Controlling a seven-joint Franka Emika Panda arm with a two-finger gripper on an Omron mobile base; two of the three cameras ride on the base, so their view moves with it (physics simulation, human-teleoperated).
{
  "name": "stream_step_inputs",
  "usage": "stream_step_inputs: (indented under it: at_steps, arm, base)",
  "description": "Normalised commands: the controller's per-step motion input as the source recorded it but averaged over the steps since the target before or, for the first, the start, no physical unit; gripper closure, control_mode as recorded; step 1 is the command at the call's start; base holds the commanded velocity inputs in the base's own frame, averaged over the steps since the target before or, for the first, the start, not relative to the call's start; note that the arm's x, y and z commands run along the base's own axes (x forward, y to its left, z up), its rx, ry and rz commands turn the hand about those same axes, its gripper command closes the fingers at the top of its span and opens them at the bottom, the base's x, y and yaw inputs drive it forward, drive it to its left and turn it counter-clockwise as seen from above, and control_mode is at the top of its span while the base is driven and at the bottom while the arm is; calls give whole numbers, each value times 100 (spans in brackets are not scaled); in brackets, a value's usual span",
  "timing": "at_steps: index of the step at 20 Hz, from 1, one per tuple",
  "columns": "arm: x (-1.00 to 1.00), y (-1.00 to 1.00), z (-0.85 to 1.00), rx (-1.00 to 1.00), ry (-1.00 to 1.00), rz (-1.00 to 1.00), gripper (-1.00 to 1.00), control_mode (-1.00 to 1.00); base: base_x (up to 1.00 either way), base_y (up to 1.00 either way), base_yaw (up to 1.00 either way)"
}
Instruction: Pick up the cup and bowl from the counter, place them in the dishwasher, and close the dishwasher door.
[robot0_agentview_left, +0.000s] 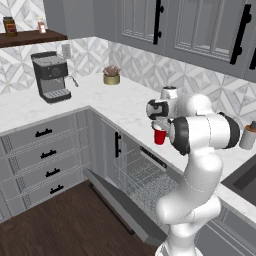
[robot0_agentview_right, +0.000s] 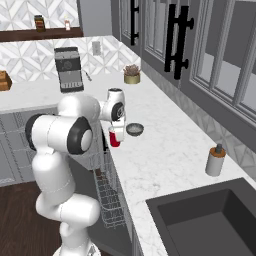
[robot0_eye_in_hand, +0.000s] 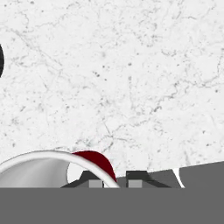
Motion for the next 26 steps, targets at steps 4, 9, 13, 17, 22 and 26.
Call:
stream_step_inputs:
  at_steps: [4, 9, 13, 17, 22, 26]
  arm:
    - [-25, 58, 7, -6, 0, 0, 100, -100]
    - [-7, 65, 0, -5, 2, 0, 100, -100]
    - [0, 68, -1, -8, 4, 0, 100, -100]
    - [0, 57, -11, -13, 3, 0, 100, -100]
    - [-11, 19, -29, -15, 0, 3, 100, -100]
    - [-17, 0, -40, -12, 0, 2, 100, -100]
  base:
    - [0, 0, 0]
    - [0, 0, 0]
    - [0, 0, 0]
    - [0, 0, 0]
    - [0, 0, 0]
    - [0, 0, 0]
